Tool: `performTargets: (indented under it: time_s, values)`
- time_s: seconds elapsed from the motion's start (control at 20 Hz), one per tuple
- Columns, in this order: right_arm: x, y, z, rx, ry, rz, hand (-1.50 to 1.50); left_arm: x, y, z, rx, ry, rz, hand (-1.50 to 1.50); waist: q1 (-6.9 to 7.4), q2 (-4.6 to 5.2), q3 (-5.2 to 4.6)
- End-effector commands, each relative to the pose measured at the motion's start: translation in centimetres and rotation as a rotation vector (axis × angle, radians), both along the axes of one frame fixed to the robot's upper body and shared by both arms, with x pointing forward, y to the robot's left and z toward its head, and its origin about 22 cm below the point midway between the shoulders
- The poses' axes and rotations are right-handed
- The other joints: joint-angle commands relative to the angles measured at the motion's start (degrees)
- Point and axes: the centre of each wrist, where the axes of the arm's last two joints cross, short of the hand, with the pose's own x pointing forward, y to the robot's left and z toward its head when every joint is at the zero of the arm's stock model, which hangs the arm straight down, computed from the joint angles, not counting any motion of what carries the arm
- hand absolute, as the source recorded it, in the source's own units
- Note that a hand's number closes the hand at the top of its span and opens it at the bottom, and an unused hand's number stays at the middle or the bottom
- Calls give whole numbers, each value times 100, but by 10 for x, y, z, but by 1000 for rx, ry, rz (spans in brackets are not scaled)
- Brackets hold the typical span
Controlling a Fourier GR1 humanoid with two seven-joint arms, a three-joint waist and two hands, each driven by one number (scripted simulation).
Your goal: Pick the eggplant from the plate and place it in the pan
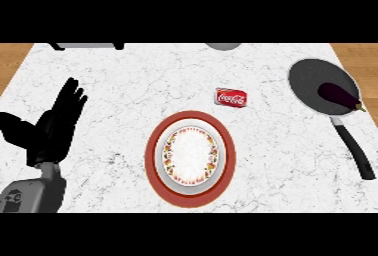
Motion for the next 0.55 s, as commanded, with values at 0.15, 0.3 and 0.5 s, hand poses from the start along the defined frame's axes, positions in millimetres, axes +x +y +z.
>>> performTargets:
  time_s: [0.15, 0.3, 0.5]
  values:
    - [-78, -29, -20, 22, -46, 77, -150, -17, -6, -9, 6, -8, 0, 0, 42, -1, -5]
    - [-74, -15, -23, 13, -72, 68, -150, -17, 0, -23, 11, 12, -10, 0, 52, 5, -8]
    - [-90, -1, -16, 0, -30, 56, -150, -7, 22, 15, 17, 15, -9, 0, 38, -4, -11]
